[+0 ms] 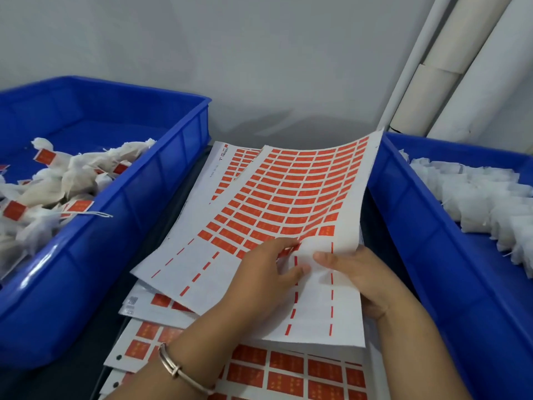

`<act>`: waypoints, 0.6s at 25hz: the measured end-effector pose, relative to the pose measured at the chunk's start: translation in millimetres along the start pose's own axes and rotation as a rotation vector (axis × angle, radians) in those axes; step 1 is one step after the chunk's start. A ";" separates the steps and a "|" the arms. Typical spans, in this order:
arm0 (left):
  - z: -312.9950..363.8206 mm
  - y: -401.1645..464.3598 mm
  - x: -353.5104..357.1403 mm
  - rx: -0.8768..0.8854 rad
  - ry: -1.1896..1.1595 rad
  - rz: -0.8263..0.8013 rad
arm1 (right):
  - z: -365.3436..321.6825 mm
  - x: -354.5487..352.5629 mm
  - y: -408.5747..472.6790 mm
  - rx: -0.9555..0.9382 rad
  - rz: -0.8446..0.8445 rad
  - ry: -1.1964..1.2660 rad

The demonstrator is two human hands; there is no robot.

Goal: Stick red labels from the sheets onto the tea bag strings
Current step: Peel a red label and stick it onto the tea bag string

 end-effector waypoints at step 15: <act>7.9 -1.9 -17.3 0.011 0.142 0.086 | -0.2 2.9 0.5 -0.097 0.098 -0.059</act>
Point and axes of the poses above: each hand's wrist, its own y-axis towards the middle knuckle, its own x-axis out of the palm, z = x × y, the point moved 5 cm from there along y, towards the middle knuckle, and after that the axes turned 5 degrees about -z, right-handed, at the moved point
